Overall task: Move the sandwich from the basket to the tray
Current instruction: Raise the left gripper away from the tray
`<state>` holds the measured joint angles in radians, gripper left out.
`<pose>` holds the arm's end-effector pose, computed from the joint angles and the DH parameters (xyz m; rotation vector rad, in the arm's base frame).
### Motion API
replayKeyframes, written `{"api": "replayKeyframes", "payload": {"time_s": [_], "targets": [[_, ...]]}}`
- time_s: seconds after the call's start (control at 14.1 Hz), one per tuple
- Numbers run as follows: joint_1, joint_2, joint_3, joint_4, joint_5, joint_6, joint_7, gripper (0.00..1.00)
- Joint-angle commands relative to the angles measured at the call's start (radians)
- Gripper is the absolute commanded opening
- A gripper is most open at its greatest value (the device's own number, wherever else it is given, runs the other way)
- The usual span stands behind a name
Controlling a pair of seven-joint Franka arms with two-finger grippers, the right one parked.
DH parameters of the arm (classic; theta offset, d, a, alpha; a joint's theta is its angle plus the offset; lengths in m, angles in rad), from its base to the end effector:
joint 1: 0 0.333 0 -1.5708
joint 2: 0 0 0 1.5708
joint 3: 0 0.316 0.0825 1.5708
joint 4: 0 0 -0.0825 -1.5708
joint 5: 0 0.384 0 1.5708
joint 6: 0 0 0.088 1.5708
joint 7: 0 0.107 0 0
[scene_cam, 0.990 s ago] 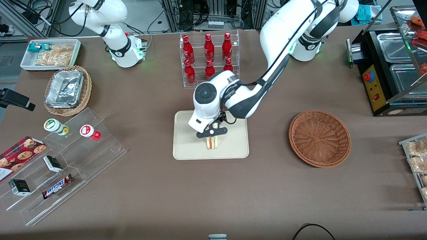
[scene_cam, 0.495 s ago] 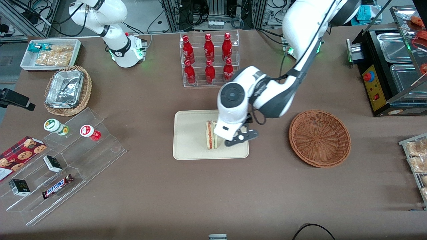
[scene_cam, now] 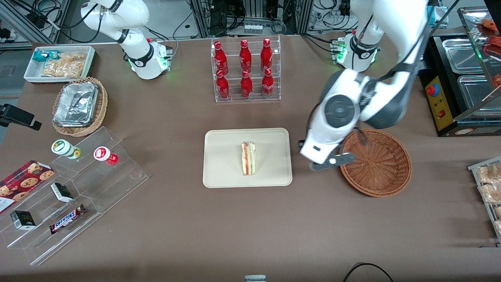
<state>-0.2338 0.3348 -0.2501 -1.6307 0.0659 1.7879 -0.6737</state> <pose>0.5716 -0.2767 0.4176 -3.0460 -0.2698 0.2301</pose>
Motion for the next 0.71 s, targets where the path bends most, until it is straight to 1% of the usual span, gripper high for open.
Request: {"api": "replayKeyframes", "payload": {"time_s": [0.0,0.21,0.42,0.49,0.64], "targets": [[0.086,-0.126,-0.006,-0.069,-0.060,-0.103,0.150,1.00],[0.178,-0.198,-0.005,-0.067,-0.083,-0.200,0.279,1.00],[0.246,-0.259,-0.002,-0.066,-0.083,-0.269,0.371,1.00],[0.257,-0.284,0.002,-0.064,-0.083,-0.295,0.408,1.00],[0.268,-0.324,0.041,-0.061,-0.083,-0.309,0.483,1.00]]}}
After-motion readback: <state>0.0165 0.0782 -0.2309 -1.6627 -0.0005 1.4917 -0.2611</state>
